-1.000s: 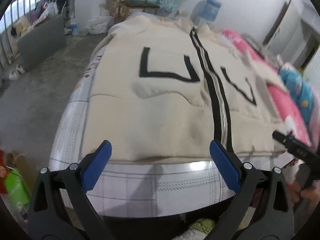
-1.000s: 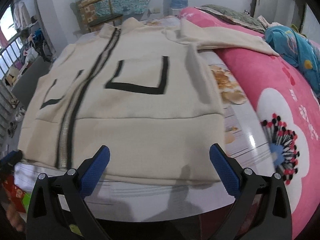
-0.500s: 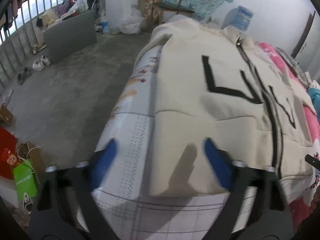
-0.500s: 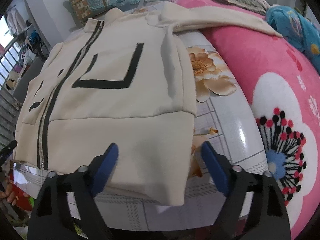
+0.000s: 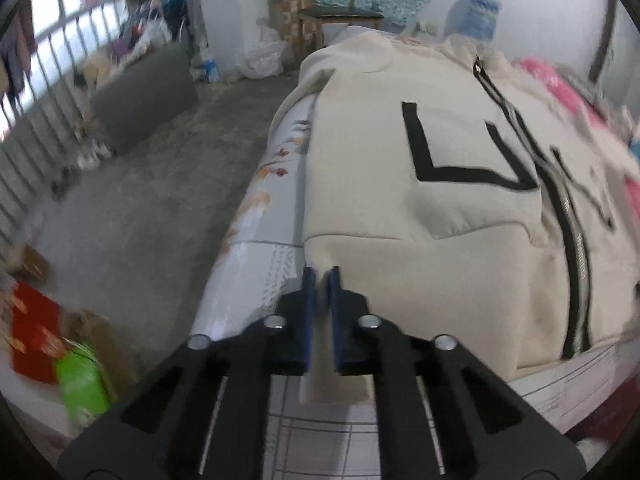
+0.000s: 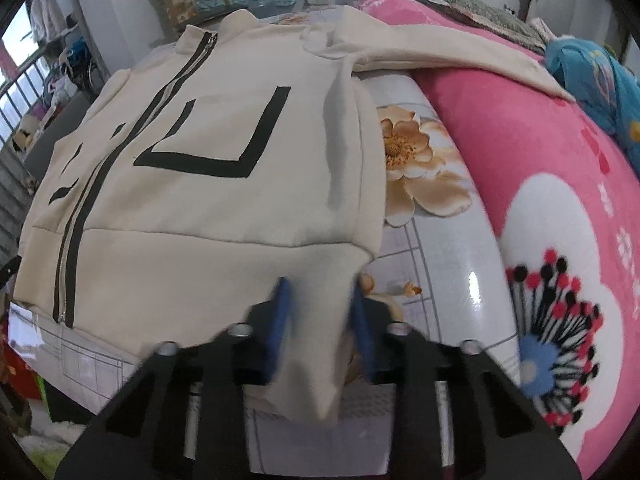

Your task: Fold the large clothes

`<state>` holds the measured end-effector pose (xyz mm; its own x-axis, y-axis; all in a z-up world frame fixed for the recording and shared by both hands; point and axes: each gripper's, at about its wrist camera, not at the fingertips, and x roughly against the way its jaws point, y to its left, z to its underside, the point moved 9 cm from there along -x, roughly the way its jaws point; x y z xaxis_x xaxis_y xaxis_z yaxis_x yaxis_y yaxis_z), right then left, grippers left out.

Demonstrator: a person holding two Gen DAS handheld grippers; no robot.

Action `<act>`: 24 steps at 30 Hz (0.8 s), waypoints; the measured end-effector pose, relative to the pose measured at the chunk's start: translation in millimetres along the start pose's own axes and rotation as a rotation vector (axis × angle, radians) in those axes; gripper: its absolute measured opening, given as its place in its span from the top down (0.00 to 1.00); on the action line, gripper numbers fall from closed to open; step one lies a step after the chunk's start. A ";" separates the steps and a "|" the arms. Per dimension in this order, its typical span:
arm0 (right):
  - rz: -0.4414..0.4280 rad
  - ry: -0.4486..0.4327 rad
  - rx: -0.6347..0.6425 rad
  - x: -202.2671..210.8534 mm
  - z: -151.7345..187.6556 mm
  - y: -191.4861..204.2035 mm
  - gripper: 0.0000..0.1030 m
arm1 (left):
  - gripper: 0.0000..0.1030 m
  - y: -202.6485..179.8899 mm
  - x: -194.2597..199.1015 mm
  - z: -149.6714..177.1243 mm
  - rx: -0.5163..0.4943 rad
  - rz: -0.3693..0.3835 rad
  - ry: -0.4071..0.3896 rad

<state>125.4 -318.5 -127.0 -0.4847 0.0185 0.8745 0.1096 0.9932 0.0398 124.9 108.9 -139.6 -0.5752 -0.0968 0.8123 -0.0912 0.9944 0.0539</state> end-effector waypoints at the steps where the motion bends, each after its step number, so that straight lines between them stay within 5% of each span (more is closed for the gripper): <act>1: -0.012 -0.002 -0.003 2.9 -1.9 -1.0 0.90 | 0.96 -2.4 5.7 -1.6 -0.022 -0.011 -0.012; 7: -0.056 -0.043 -0.010 38.1 -13.0 -9.7 0.94 | 0.97 -8.3 55.7 -0.6 -0.075 0.024 -0.069; 17: -0.027 -0.010 0.002 68.3 23.6 -25.9 0.94 | 0.96 0.8 85.9 58.9 -0.047 0.054 0.024; 24: 0.037 0.063 0.037 56.2 39.0 -30.2 0.87 | 0.91 13.2 69.3 78.5 -0.029 0.048 0.112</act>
<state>61.1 -343.0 -97.9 -0.4253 0.0488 0.9037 0.0933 0.9956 -0.0099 20.1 111.9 -128.2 -0.4839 -0.0454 0.8739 -0.0414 0.9987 0.0290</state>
